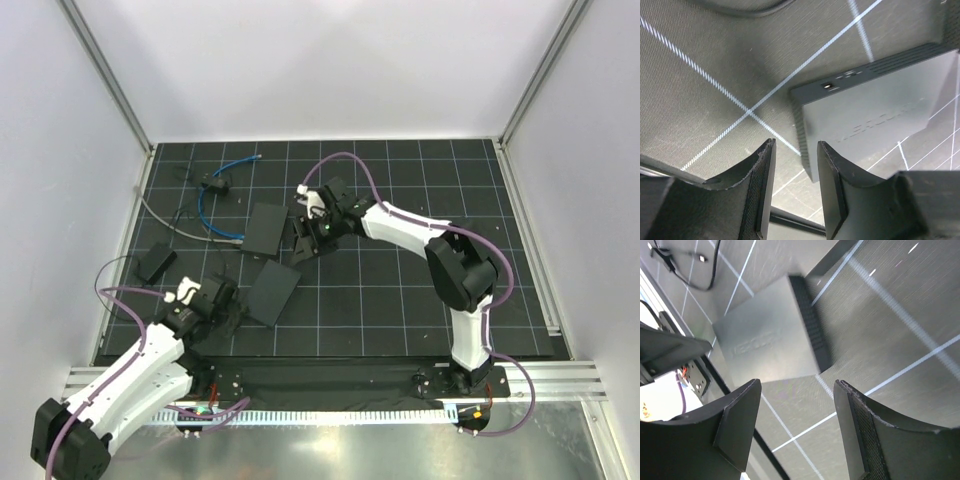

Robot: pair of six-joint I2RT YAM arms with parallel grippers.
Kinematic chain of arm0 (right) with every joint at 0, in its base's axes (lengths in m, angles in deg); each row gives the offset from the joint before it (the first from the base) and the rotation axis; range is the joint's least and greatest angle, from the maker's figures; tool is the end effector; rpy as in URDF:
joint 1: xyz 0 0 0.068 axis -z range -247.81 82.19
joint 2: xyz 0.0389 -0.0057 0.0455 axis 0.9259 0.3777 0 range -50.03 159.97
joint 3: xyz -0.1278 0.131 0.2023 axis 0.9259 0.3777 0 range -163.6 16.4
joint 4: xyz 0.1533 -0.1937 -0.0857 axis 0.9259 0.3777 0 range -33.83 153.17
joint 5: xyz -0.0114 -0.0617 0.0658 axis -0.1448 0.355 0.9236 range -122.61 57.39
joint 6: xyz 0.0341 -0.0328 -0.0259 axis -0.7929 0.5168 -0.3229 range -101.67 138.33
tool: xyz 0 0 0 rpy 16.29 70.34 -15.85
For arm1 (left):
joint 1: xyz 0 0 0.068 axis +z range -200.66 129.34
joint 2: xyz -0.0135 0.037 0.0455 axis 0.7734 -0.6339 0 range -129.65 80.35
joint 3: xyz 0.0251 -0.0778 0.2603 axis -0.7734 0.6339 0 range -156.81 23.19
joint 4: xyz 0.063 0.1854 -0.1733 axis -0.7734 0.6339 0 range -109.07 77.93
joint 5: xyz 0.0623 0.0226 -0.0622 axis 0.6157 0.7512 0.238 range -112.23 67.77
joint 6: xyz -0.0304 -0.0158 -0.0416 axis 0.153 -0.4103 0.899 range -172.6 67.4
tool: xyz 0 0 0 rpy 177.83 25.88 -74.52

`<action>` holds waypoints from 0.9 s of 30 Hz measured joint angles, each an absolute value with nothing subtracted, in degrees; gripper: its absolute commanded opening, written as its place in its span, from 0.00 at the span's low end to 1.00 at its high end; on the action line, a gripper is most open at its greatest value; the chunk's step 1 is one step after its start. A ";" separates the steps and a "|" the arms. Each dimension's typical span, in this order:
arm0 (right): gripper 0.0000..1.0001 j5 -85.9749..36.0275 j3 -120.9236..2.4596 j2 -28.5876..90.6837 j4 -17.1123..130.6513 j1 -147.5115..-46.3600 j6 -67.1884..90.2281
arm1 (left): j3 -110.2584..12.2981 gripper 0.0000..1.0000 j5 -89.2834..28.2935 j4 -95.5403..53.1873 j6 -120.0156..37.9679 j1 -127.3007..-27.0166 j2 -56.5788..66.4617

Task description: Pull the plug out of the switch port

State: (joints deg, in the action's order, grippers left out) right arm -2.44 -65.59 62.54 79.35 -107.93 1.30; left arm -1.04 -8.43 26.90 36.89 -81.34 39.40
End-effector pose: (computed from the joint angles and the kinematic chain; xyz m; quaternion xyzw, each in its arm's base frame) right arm 0.3133 0.2873 0.1998 -0.2630 0.8829 0.3609 0.1454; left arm 0.1097 -0.0550 0.1772 -0.4984 0.8265 -0.1450 0.2181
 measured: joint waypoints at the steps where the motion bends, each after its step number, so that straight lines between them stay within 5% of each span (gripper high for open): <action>1: 0.67 -1.74 -66.27 63.11 79.35 -107.25 1.71 | -0.30 0.41 -9.09 26.60 37.37 -81.34 39.53; 12: 0.60 1.84 -71.12 73.64 79.00 -106.90 0.82 | 3.35 0.41 -12.58 20.56 40.93 -81.34 39.51; 27: 0.49 4.99 -62.77 71.50 69.19 -108.74 -6.27 | 4.01 0.42 -8.50 20.13 42.97 -81.29 39.49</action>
State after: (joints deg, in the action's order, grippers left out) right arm 4.99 -62.77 71.50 69.19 -108.74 -6.27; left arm 4.01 -8.50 20.13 42.97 -81.29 39.49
